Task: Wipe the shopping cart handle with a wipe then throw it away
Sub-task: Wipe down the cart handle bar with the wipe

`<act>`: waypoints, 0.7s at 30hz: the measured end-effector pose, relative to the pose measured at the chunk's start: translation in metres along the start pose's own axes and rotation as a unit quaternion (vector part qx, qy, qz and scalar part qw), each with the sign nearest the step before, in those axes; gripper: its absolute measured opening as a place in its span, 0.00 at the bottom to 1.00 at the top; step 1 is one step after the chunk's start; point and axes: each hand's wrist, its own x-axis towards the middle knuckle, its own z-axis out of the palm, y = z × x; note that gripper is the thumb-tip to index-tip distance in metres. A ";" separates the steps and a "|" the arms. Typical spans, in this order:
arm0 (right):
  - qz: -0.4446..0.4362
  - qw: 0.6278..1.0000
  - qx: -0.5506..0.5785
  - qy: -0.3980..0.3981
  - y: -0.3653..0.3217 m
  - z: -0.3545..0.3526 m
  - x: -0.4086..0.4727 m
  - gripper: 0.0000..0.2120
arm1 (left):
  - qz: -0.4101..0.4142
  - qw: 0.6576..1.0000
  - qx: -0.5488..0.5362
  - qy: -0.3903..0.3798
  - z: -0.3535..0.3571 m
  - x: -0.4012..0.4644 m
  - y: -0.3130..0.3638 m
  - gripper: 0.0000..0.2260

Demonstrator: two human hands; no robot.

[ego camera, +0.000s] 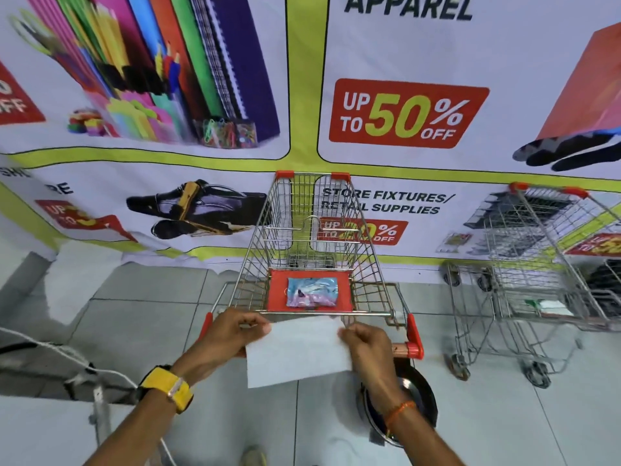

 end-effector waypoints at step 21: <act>-0.041 0.923 -0.114 0.366 0.027 0.031 -0.007 0.16 | 0.122 0.943 0.308 -0.040 -0.007 0.071 -0.046 0.03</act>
